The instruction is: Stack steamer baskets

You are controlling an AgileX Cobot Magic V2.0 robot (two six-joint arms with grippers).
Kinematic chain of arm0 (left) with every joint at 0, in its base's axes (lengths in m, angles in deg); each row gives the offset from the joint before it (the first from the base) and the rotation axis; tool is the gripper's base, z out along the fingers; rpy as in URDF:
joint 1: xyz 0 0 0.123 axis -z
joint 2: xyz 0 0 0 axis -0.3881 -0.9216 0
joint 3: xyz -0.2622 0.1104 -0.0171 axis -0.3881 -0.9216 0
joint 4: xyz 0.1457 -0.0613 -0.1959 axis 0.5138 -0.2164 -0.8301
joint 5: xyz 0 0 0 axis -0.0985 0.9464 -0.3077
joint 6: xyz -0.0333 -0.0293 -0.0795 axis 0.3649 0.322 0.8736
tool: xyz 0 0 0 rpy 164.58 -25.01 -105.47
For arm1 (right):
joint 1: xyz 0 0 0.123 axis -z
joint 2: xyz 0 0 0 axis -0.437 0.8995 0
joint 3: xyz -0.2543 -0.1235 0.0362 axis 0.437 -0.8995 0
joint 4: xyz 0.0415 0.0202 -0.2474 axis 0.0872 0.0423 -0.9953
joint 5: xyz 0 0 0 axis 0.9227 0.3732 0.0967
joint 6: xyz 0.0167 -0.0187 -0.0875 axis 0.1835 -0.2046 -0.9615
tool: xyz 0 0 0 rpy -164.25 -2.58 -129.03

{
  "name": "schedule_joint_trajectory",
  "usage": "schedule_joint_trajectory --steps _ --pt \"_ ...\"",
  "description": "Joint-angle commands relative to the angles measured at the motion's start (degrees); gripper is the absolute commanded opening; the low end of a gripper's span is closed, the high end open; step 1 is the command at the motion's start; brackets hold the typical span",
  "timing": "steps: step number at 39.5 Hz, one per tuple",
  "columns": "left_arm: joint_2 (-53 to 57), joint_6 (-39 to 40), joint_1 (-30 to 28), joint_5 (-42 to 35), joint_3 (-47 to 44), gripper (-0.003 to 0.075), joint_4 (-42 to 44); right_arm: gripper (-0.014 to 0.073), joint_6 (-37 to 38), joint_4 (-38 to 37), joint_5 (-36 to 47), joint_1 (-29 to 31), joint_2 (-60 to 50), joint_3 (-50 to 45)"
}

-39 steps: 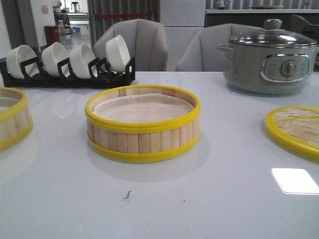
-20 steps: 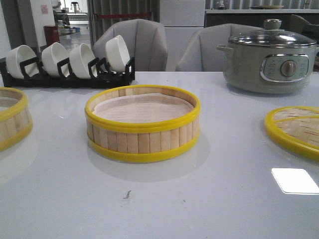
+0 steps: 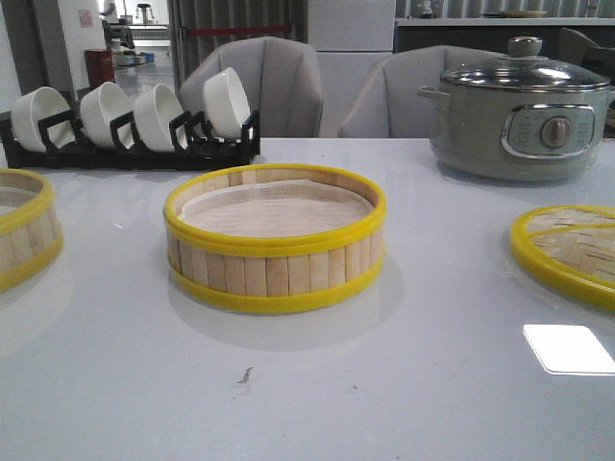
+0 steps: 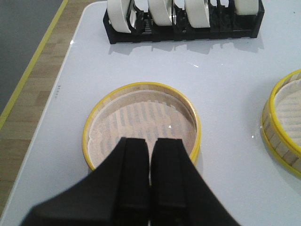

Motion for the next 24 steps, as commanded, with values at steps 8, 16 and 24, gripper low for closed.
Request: schedule_joint_trajectory --steps 8,16,24 --pt "0.40 -3.39 -0.06 -1.52 1.52 0.0141 -1.64 0.0312 -0.01 0.55 0.75 0.07 0.01 2.12" --pt "0.40 -4.24 -0.06 -1.13 1.52 0.0444 -5.88 0.0433 -0.01 1.28 0.42 -0.59 -0.14 2.12" --pt "-2.11 -4.24 -0.06 0.57 1.52 0.0498 -9.97 0.0433 -0.01 1.62 -0.52 -1.90 -0.14 2.12"
